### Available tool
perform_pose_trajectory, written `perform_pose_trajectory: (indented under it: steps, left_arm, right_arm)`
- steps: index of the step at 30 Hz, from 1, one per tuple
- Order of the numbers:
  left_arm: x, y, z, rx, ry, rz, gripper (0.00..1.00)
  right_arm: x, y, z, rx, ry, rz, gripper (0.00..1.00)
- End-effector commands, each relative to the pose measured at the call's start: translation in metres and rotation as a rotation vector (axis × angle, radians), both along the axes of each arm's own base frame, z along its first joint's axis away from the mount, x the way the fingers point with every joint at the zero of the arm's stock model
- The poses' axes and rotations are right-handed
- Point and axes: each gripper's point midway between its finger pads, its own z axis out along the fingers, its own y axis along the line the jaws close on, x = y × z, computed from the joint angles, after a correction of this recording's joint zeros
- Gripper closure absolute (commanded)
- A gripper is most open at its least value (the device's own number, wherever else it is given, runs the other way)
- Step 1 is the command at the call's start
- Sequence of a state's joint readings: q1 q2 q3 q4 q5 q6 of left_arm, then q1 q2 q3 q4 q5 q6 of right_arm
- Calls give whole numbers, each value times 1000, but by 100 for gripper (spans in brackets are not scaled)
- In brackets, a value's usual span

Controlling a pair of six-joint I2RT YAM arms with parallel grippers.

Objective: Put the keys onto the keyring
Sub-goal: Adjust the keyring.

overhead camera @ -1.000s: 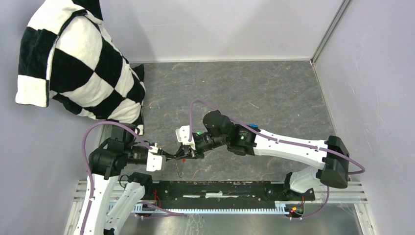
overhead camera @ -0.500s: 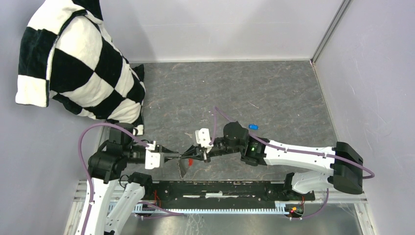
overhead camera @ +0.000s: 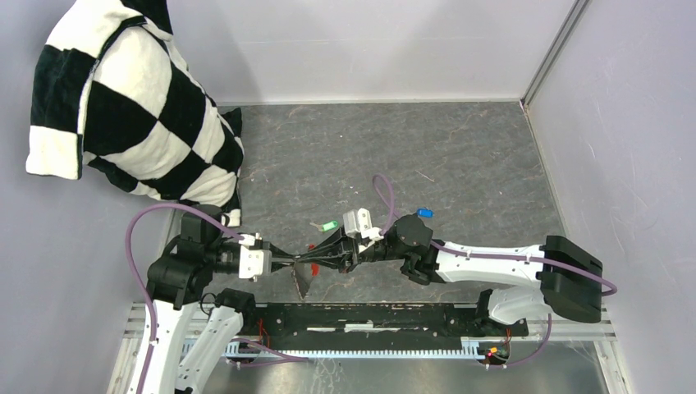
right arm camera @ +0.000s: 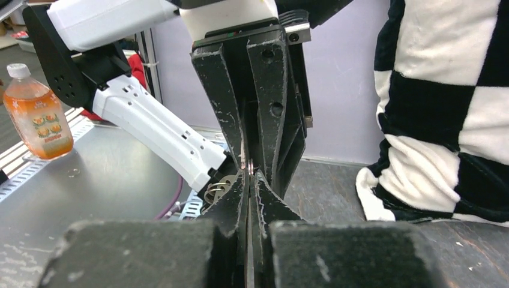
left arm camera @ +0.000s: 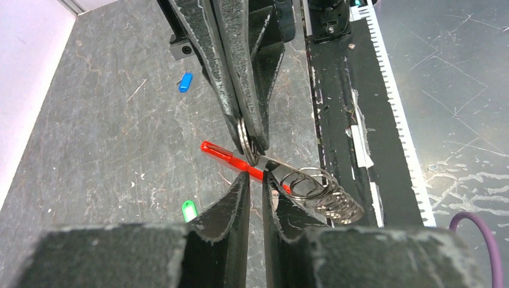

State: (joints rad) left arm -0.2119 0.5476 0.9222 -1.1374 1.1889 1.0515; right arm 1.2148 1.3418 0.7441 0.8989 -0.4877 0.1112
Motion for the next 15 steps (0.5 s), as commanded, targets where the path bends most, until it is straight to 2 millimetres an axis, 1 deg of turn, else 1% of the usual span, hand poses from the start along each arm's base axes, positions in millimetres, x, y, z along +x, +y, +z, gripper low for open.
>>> perform_pose_trajectory:
  steps: [1,7,13,15]
  left_arm:
    - [-8,-2,12,-25,-31,-39,81]
    - [-10,-3,19,-38,-33,-48,78]
    - [-6,-3,22,-44,-56,-35,78]
    - [-6,-3,22,-43,-59,-33,81]
  right_arm:
    - [0,-1,23,105,9,-1,100]
    - [3,2,13,70,15,-10,99]
    - [1,11,3,19,25,21,99]
    - [0,14,0,0,27,34,99]
